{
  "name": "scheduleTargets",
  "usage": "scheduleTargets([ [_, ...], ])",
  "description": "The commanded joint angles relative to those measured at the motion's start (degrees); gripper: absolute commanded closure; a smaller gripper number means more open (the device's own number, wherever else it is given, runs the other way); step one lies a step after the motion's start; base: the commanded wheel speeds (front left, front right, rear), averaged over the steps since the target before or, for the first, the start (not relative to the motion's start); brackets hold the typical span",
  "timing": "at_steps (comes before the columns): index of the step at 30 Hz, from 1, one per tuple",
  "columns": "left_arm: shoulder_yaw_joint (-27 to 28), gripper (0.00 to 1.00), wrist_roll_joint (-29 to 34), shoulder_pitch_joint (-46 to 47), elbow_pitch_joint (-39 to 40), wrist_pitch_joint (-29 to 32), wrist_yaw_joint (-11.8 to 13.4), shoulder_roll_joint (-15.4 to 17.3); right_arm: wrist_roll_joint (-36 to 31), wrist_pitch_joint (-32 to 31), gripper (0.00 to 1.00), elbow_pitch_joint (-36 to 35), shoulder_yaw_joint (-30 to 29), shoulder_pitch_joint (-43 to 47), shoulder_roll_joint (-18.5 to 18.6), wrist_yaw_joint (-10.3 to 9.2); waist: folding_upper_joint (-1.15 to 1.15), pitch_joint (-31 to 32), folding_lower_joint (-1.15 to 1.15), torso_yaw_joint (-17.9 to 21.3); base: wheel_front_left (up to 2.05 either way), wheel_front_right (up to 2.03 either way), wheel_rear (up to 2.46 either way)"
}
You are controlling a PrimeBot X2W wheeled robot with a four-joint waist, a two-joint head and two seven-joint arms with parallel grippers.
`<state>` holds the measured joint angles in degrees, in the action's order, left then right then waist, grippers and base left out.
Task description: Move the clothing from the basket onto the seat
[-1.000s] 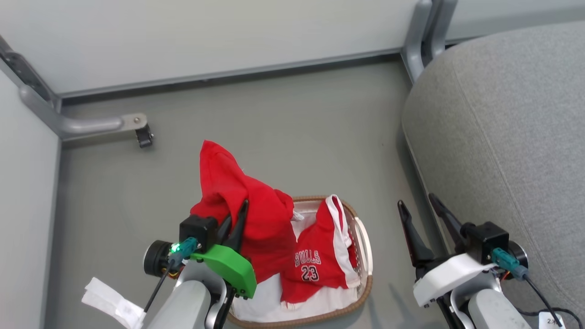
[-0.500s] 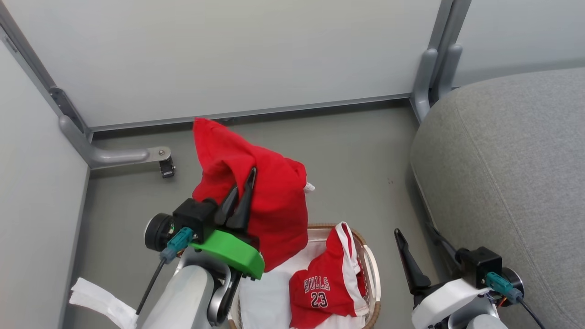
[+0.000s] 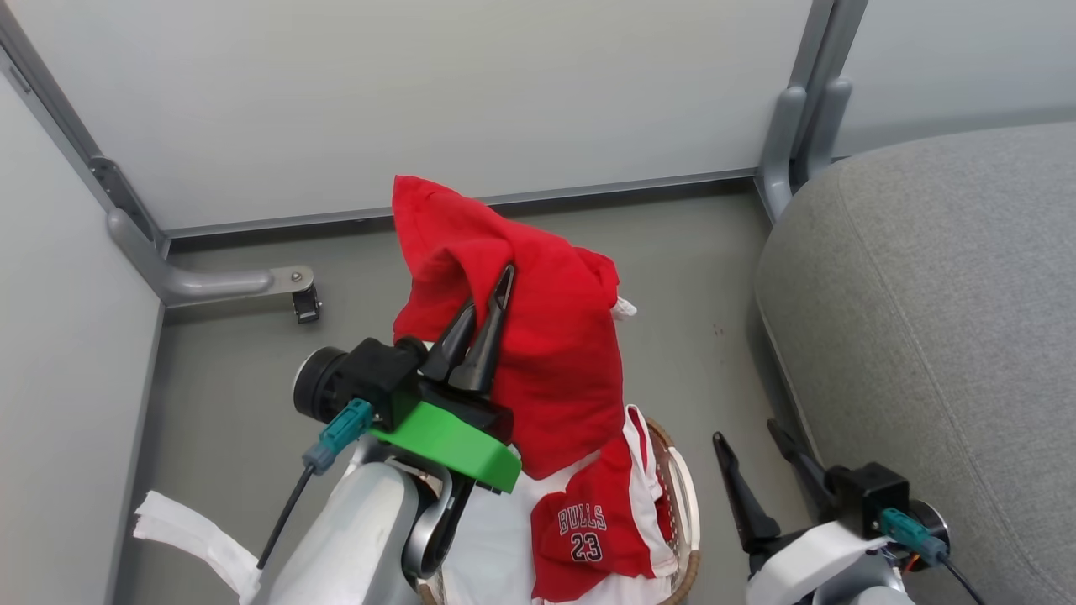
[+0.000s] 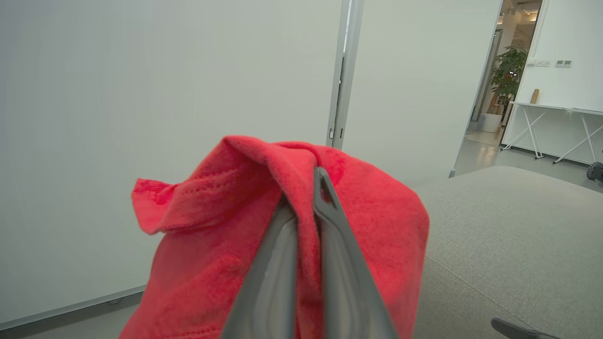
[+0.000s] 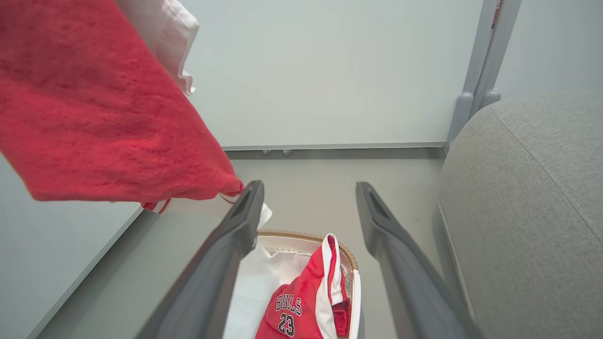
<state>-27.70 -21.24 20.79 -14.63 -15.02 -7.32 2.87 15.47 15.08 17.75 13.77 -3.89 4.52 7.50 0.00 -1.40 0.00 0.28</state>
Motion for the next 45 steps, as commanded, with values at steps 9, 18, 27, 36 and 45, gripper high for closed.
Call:
scheduleTargets([
  [9,-1.59,1.00,-1.17,1.45,0.57,-0.23,-0.02,0.08,3.17,0.12,0.00,-1.50,11.54,-7.79,3.47,-0.03,0.00,-1.50,0.00,-0.23,0.00,0.00,0.00],
  [18,-3.16,1.00,-2.35,1.68,0.40,-0.23,0.34,0.09,6.71,0.12,0.00,-0.74,23.05,-18.52,5.04,-0.04,0.00,-2.61,0.00,-0.77,0.00,0.00,0.00],
  [27,-5.24,1.00,-3.73,2.28,0.77,-0.23,1.01,0.09,7.85,0.11,0.00,3.89,27.84,-24.54,3.53,-0.04,0.00,-3.23,0.00,-1.86,0.00,0.00,0.00],
  [36,-6.38,1.00,-4.93,2.55,0.60,-0.23,1.57,0.08,8.86,0.12,1.00,6.07,27.69,-25.81,1.94,-0.04,0.00,-3.92,0.00,-2.34,0.00,0.00,0.00],
  [45,-5.02,0.00,-2.92,1.56,0.30,-0.22,2.44,0.08,7.98,0.12,1.00,3.23,24.74,-23.45,2.35,-0.04,0.00,-4.49,0.00,0.51,0.00,0.00,0.00],
])
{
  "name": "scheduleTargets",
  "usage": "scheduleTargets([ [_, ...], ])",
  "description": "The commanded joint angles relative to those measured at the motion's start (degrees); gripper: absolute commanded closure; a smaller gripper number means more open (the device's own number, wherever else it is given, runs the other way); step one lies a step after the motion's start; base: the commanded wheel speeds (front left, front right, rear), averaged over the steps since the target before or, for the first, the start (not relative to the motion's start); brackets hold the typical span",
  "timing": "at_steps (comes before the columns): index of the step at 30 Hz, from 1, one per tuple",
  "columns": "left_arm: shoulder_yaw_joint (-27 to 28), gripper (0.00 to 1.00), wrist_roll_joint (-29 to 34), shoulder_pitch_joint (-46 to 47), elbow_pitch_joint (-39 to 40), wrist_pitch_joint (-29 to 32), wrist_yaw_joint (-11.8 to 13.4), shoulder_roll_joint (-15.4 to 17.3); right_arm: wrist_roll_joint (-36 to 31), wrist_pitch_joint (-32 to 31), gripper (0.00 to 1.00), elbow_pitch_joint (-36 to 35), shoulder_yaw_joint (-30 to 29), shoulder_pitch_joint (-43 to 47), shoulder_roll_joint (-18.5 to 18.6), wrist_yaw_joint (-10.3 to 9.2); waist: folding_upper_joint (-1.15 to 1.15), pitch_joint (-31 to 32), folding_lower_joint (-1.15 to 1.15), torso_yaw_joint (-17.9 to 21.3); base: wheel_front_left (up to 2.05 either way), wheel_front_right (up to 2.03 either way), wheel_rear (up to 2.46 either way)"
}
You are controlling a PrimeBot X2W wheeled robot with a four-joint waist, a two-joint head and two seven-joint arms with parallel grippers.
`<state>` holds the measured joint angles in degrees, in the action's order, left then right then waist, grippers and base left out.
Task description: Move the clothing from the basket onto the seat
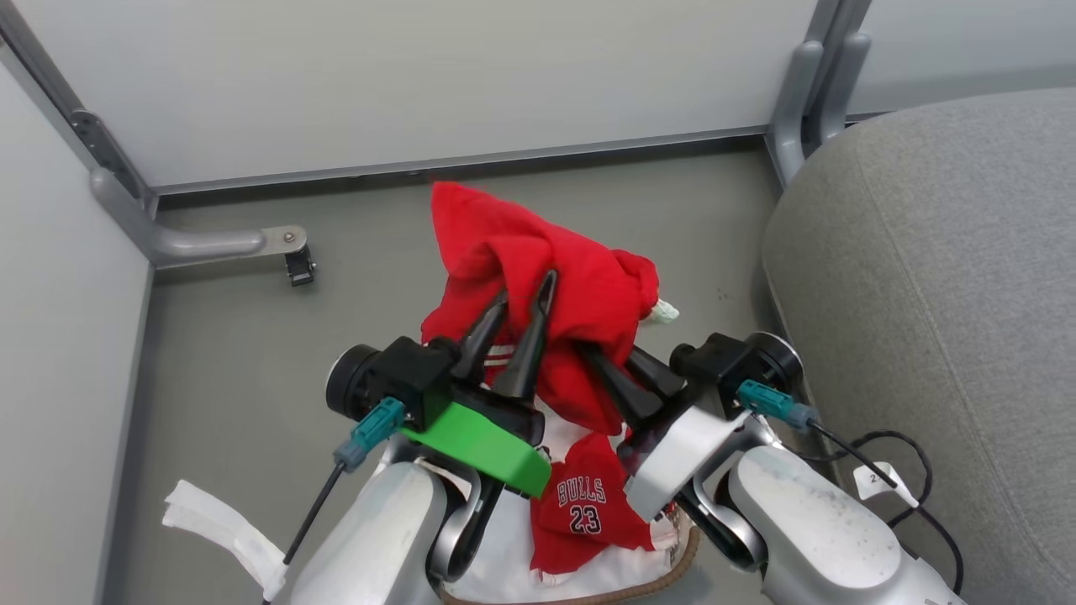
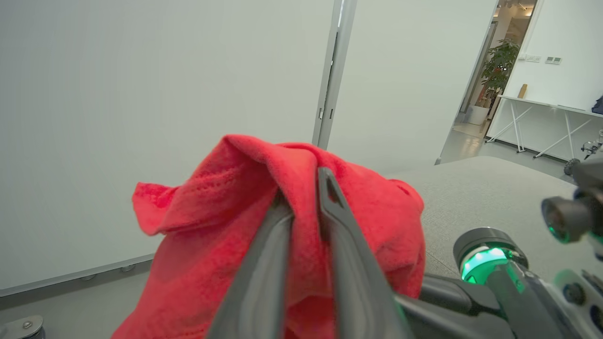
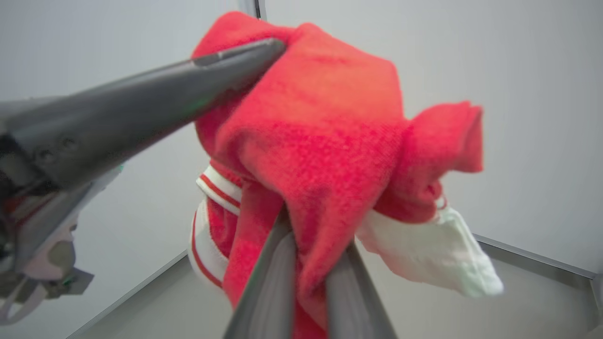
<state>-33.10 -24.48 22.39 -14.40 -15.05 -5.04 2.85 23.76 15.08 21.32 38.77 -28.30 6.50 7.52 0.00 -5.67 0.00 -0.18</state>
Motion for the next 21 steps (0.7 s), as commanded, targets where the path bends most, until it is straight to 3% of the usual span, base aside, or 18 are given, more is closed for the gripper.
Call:
scheduleTargets([
  [1,0.52,0.00,0.63,-0.18,0.08,-0.19,0.21,0.11,-0.58,0.11,1.00,-0.73,-0.69,1.29,0.51,-0.06,0.00,-0.33,0.00,1.57,0.00,0.00,0.00],
  [8,1.44,0.00,3.39,-0.63,-0.21,-0.12,-0.22,0.11,-1.13,0.12,1.00,-2.79,-4.31,3.54,0.98,-0.06,0.00,-1.16,0.00,6.82,0.00,0.00,0.00],
  [21,3.41,0.00,6.80,-1.90,-0.89,-0.12,-1.71,0.15,-1.29,0.12,1.00,-5.83,-9.51,7.02,1.53,-0.06,0.00,-3.39,0.00,20.44,0.00,0.00,0.00],
])
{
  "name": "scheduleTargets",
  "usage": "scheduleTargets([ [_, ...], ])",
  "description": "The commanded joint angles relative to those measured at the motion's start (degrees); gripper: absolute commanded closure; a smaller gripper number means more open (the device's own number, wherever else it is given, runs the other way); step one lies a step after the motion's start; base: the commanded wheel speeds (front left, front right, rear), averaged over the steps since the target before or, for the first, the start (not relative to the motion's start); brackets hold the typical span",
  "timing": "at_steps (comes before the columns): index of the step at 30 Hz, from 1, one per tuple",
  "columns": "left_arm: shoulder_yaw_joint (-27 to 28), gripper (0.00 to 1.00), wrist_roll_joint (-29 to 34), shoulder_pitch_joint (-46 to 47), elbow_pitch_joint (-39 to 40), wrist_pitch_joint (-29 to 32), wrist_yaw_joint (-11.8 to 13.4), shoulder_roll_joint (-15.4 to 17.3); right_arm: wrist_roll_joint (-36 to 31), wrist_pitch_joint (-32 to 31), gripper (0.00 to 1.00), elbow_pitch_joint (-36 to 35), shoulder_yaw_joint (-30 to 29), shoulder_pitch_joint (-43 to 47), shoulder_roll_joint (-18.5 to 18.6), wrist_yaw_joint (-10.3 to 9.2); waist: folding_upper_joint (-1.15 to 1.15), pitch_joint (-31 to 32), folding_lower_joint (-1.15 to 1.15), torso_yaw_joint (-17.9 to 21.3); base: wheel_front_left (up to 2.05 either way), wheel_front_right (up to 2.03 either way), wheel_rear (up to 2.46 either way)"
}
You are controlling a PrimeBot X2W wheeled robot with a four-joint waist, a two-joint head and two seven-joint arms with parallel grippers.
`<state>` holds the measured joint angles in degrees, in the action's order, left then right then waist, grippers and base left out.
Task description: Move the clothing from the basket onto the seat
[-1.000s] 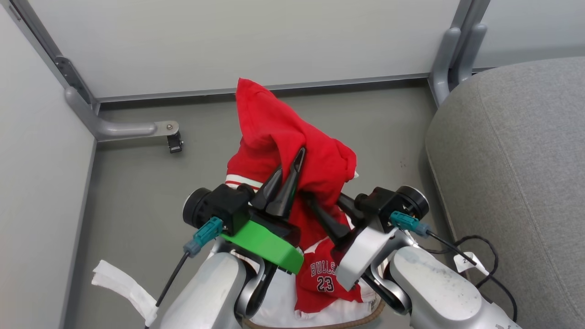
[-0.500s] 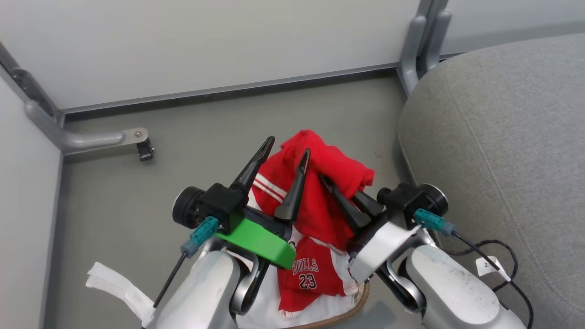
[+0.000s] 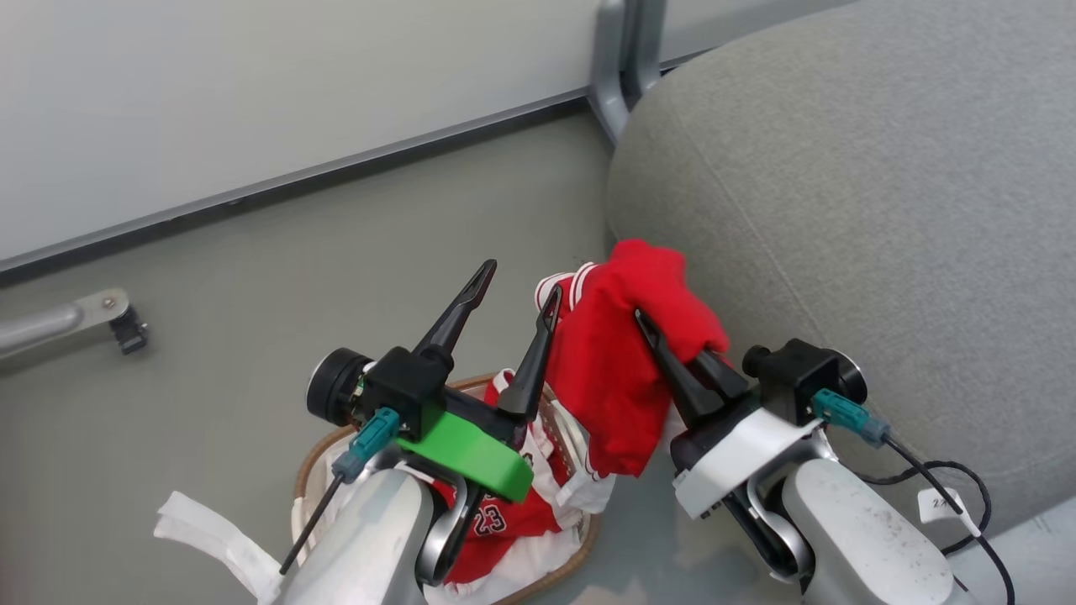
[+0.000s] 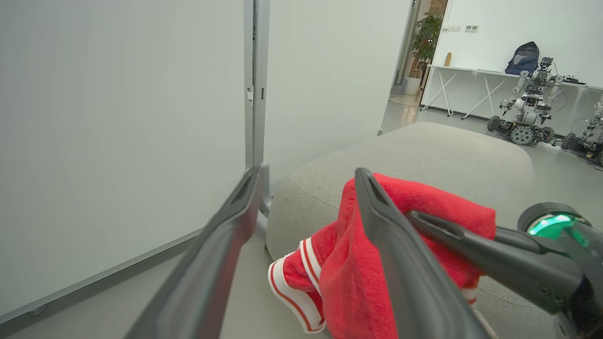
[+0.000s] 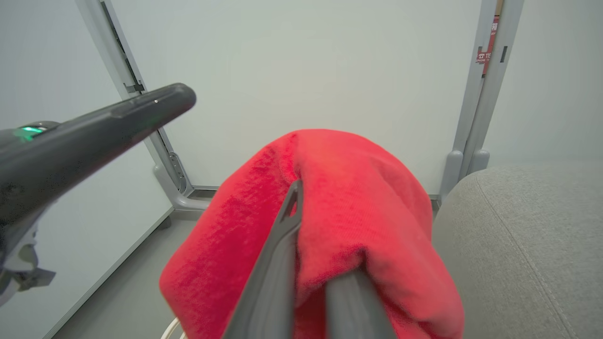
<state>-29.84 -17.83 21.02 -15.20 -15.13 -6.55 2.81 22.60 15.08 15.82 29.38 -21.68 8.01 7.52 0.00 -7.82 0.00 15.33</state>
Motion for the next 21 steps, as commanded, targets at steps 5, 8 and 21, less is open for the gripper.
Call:
scheduleTargets([
  [5,0.28,0.00,0.16,-1.04,-0.49,-0.03,-0.47,0.22,-0.33,0.12,1.00,-1.05,-1.38,1.79,0.20,-0.06,0.00,-1.18,0.00,8.89,0.00,0.00,0.00],
  [8,0.52,0.00,0.20,-1.16,-0.71,-0.03,-0.55,0.24,-0.37,0.12,1.00,-1.53,-1.96,2.36,0.57,-0.06,0.00,-1.25,0.00,10.86,0.00,0.00,0.00],
  [21,0.56,0.00,1.85,-0.03,-2.62,-0.03,-0.89,0.25,-1.95,0.12,1.00,-1.90,-6.02,-1.30,3.19,-0.06,0.00,-5.30,0.00,14.13,0.00,0.00,0.00],
])
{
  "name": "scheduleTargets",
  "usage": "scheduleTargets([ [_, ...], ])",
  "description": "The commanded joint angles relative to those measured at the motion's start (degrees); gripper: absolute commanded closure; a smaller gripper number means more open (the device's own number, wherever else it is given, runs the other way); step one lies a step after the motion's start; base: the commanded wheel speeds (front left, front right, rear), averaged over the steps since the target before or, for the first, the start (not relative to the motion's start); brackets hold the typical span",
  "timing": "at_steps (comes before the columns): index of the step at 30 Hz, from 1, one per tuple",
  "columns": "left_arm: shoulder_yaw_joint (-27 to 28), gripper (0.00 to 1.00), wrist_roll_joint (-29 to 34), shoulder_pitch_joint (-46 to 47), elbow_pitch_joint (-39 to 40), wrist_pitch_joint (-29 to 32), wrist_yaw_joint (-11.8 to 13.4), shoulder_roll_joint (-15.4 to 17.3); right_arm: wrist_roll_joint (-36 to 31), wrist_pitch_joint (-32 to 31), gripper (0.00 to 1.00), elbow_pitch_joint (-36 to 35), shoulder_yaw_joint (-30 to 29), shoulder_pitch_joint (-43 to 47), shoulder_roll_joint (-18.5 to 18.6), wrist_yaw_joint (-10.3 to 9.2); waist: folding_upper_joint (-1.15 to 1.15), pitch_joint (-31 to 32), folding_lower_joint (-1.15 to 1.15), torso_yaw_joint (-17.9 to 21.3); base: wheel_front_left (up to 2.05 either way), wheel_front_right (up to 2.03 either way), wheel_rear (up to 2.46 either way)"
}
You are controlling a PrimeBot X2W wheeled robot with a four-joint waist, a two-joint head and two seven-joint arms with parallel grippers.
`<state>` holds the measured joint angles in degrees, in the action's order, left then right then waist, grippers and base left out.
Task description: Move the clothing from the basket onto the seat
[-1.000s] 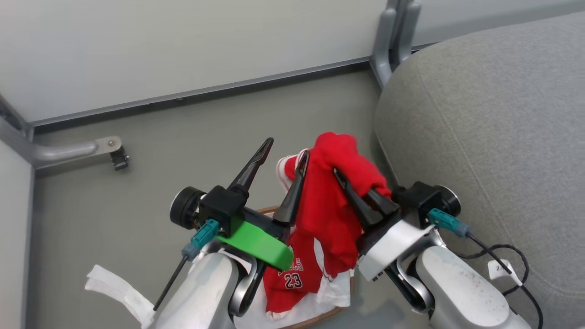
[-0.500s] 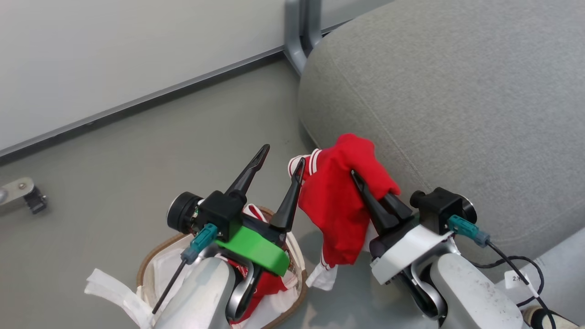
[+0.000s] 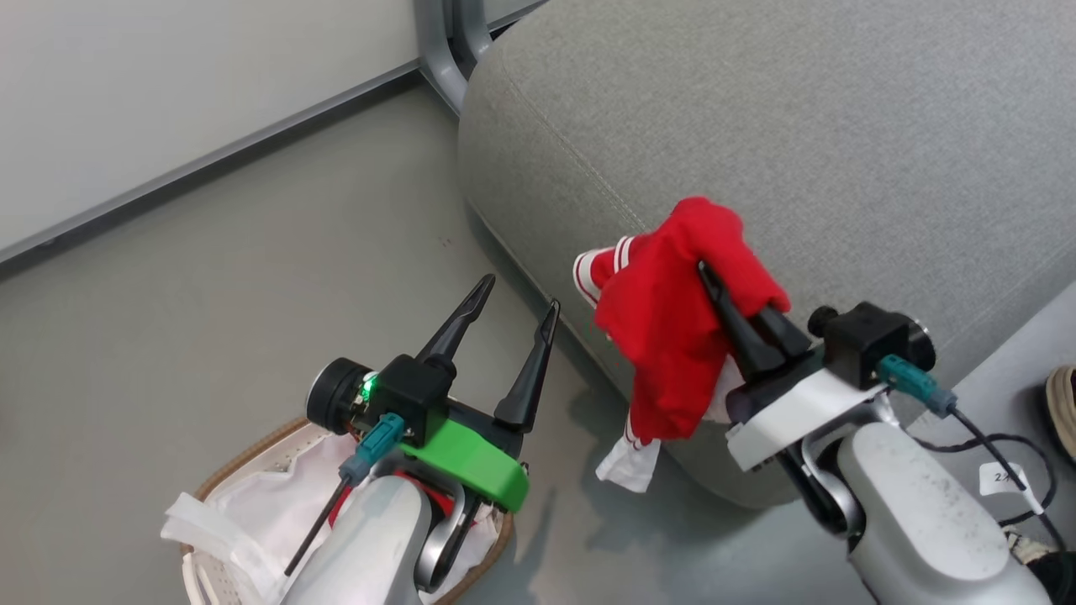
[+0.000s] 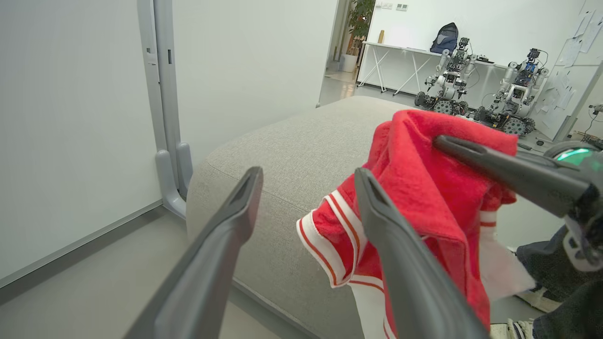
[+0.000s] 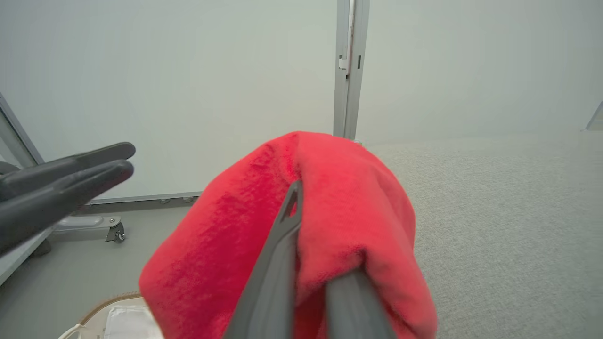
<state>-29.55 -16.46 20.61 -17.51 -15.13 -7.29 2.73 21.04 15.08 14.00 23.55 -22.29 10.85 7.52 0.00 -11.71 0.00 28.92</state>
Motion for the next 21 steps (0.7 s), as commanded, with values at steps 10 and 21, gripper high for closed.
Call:
scheduleTargets([
  [10,-0.78,0.00,2.32,3.86,-2.26,-0.03,-0.25,1.47,-3.56,0.12,1.00,3.92,-4.05,-15.42,9.72,-0.06,0.00,-9.49,0.00,-2.07,0.00,0.00,0.00],
  [21,-1.44,0.00,2.72,8.18,-2.75,-0.03,-0.26,4.47,-7.17,0.12,1.00,15.95,-7.32,-29.64,16.42,-0.07,0.00,-18.88,0.00,-6.75,0.00,0.00,0.00],
])
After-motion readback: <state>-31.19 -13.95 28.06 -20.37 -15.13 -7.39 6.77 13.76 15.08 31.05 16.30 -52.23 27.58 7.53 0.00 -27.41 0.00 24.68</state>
